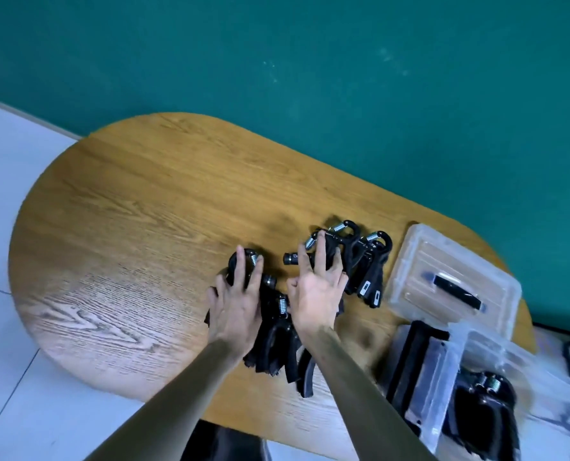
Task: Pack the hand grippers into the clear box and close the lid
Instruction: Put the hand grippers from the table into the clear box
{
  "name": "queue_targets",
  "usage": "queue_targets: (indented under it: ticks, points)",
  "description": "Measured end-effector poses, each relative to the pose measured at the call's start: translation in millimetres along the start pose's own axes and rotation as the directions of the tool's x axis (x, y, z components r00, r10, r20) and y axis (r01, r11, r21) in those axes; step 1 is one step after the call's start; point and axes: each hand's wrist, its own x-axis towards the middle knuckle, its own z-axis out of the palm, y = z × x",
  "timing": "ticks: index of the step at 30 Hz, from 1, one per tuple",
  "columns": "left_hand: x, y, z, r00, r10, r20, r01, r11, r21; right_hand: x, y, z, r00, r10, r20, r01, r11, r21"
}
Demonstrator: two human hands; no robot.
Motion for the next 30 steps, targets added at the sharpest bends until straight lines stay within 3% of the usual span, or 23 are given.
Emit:
queue_targets:
  ticks: [8,15,24,30]
  points:
    - [-30,58,-31,1.000,0.007,0.009,-0.008,0.984,0.175,-57,31,-41,0.995,0.041,-0.095,-0.035,0.997,0.065]
    - [-54,117,-40,0.995,0.046,-0.089,-0.036,0.992,0.120,-91,73,-73,0.987,0.096,-0.131,-0.079,0.988,0.130]
    - [-101,243,-17,0.970,0.115,-0.212,-0.102,0.992,0.070,-140,189,-117,0.968,0.175,-0.181,-0.147,0.977,0.157]
    - [-134,318,8,0.973,0.190,-0.132,-0.174,0.977,0.125,-172,267,-127,0.938,0.284,-0.199,-0.246,0.950,0.194]
